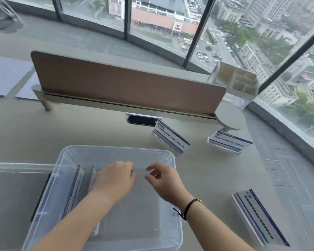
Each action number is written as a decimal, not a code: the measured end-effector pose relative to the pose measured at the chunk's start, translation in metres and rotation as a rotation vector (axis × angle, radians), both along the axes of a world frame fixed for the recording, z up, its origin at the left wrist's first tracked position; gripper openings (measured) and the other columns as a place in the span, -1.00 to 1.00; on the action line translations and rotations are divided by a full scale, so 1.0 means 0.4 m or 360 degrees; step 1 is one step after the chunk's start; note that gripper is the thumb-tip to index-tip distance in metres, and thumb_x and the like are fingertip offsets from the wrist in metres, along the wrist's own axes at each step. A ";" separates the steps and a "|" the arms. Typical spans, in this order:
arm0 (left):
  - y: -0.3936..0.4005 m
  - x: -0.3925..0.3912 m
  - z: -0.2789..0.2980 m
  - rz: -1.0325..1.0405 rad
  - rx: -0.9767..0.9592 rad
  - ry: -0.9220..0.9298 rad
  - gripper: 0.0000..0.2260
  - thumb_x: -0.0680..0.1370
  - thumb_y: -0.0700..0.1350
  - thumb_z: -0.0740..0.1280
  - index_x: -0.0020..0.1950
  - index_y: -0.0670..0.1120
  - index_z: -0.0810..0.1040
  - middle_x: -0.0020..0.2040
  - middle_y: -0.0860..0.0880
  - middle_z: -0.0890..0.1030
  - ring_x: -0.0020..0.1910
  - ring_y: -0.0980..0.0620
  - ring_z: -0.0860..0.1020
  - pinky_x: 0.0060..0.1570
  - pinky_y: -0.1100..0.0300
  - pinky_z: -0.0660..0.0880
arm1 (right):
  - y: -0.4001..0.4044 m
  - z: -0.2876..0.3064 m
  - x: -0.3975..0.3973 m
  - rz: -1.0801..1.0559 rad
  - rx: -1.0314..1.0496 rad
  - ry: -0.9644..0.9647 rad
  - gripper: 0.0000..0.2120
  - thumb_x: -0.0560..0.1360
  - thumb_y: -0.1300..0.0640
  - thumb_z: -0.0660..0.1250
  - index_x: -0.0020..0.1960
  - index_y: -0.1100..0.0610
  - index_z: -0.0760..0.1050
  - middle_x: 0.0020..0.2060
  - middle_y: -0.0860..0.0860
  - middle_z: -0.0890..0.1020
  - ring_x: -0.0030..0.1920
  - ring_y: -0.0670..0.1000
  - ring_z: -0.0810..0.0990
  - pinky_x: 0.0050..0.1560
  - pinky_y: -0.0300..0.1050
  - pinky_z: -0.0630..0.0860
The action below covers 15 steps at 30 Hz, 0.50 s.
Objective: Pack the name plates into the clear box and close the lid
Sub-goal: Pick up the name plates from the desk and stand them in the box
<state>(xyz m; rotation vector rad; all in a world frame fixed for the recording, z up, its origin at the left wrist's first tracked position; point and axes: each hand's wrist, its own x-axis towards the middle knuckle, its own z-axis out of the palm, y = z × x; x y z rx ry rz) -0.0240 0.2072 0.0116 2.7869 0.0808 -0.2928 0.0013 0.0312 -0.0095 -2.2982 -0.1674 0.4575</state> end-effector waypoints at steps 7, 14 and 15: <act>-0.252 0.093 0.064 -0.0359 -0.0103 -0.0130 -0.84 0.56 0.07 0.24 -0.03 0.03 0.55 -0.08 0.04 0.61 -0.05 -0.07 0.57 -0.07 0.07 0.50 | -0.298 0.050 -0.061 -0.0453 0.0029 -0.0118 -0.89 0.47 0.01 0.41 -0.04 0.00 0.61 -0.30 -0.10 0.63 -0.27 -0.14 0.58 -0.20 -0.29 0.52; -0.605 0.117 0.054 -0.0639 -0.0069 -0.0113 -0.80 0.57 0.09 0.25 0.12 0.06 0.53 0.06 0.07 0.58 0.05 -0.06 0.56 -0.04 0.09 0.43 | -0.669 0.003 -0.127 -0.0855 -0.0089 -0.0064 -0.86 0.46 -0.06 0.39 0.00 -0.11 0.53 -0.23 -0.16 0.61 -0.21 -0.18 0.59 -0.10 -0.12 0.57; -0.662 0.118 0.045 -0.0687 -0.0072 -0.0092 -0.78 0.57 0.09 0.25 0.16 0.07 0.52 0.11 0.07 0.56 0.07 -0.06 0.56 -0.01 0.08 0.44 | -0.725 -0.008 -0.140 -0.0894 -0.0127 -0.0066 -0.84 0.45 -0.07 0.39 0.02 -0.12 0.51 -0.20 -0.17 0.61 -0.19 -0.17 0.59 -0.10 -0.11 0.57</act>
